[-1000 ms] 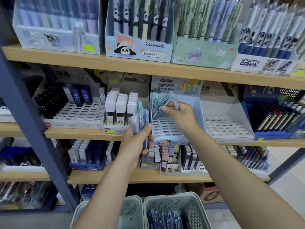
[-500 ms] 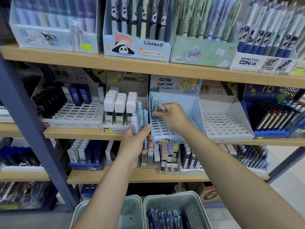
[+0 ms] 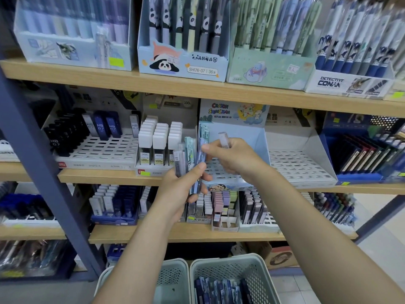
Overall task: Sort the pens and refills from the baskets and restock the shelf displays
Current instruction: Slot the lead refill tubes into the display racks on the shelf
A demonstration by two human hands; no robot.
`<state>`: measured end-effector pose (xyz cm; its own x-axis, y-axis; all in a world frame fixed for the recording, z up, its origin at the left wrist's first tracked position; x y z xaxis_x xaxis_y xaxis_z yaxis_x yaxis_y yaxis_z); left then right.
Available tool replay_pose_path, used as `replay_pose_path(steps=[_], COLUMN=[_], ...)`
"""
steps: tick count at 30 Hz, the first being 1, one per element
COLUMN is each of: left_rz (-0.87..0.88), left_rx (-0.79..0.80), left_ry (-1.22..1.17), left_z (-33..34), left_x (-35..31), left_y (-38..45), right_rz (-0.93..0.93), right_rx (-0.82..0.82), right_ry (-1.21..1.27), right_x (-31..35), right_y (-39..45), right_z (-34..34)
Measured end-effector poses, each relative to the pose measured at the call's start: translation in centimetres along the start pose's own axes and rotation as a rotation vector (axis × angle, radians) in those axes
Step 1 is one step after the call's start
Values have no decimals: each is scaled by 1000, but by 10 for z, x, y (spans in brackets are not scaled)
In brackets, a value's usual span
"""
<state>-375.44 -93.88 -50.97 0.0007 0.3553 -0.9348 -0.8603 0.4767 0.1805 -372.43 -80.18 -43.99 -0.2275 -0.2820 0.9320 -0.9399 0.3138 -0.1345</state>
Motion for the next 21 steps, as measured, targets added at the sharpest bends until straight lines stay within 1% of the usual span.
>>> replay_pose_path(steps=[2, 3, 7, 8, 10, 12, 13, 15, 17, 19, 21], left_rz=[-8, -14, -19, -18, -17, -13, -11, -11, -19, -31, -40], left_rx=[1, -1, -15, -20, -43, -67, -74, -82, -93, -98, -98], left_ry=[-4, -5, 1, 1, -2, 8, 19, 40, 45, 41, 47], left_z=[3, 4, 4, 4, 2, -1, -2, -3, -4, -4, -4], left_x=[1, 1, 2, 2, 3, 5, 5, 6, 7, 8, 9], left_y=[-1, -2, -2, -2, -1, 0, 1, 1, 2, 2, 3], right_rz=[6, 0, -36, -36, -24, -3, 0, -19, -36, -49, -68], right_rx=[87, 89, -59, -73, -21, 46, 46, -34, -192, -355, -425], right_ry=[-32, -21, 114, 144, 102, -12, -38, 27, 140, 139, 97], right_x=[-2, -3, -5, -6, -8, -9, -9, -10, -13, -17, -21], right_y=[-4, -5, -1, -1, -2, -6, -6, -3, 3, 7, 10], right_z=[7, 8, -5, -7, -6, -2, -3, -13, -30, -43, -45])
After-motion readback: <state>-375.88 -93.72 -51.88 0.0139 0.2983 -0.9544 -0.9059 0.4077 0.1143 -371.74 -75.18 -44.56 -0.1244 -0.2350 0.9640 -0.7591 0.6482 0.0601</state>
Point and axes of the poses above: each hand's wrist, its own y-axis towards the middle knuckle, its own z-axis out of the palm, x = y × z, the point moved 6 cm from there along y, towards the middle knuckle, and after that the axes turned 9 degrees about z, right-handed, at the moved point
